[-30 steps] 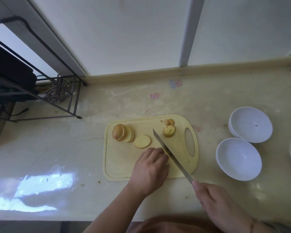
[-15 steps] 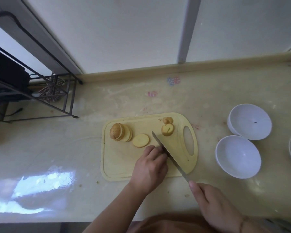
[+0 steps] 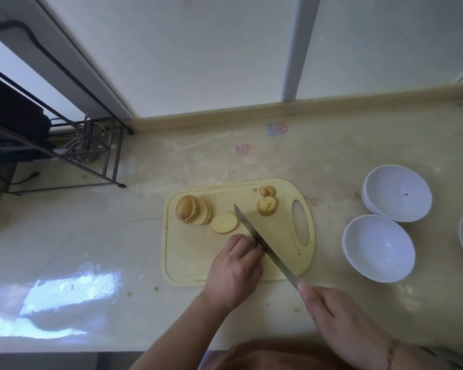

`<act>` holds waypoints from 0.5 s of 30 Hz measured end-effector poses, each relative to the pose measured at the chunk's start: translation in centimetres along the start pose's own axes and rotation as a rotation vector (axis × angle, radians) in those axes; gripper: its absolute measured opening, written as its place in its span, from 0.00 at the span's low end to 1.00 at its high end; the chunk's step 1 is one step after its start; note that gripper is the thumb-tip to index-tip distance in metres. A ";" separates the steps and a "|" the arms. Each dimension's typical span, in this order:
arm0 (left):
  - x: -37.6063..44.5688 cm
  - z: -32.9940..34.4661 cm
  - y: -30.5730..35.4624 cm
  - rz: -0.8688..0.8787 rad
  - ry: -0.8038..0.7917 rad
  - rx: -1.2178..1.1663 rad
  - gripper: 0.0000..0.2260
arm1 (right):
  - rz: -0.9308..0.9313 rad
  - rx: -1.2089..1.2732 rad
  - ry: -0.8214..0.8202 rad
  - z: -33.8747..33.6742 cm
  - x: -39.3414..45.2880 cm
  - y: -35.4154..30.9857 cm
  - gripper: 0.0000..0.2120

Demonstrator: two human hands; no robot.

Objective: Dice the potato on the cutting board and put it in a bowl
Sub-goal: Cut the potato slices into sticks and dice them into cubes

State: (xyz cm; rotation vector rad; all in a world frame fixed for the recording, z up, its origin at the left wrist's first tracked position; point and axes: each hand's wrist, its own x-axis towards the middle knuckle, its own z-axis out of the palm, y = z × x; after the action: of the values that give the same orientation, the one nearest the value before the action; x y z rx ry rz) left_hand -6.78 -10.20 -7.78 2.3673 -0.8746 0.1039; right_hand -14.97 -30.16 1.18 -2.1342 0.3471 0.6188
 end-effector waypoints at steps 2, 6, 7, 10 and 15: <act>0.1 0.1 0.0 -0.011 -0.003 -0.012 0.05 | -0.010 -0.019 0.025 0.3 -0.4 0.3 0.20; 0.0 0.1 -0.1 -0.032 -0.007 -0.020 0.05 | 0.003 -0.064 0.093 0.5 -1.5 1.2 0.41; 0.0 0.2 -0.1 -0.036 -0.008 -0.023 0.06 | 0.018 -0.062 0.097 0.5 -1.7 1.7 0.46; 0.1 0.2 0.1 -0.038 -0.003 -0.042 0.06 | 0.039 -0.060 0.004 1.0 -2.0 2.4 0.44; 0.1 0.3 -0.1 -0.022 0.023 -0.060 0.06 | -0.003 -0.057 0.078 2.3 -0.2 2.3 0.44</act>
State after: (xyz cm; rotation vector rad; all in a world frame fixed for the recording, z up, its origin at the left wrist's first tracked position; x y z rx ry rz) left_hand -6.65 -10.38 -8.03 2.3151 -0.8294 0.0942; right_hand -16.87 -29.66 -1.43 -2.2170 0.3730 0.5502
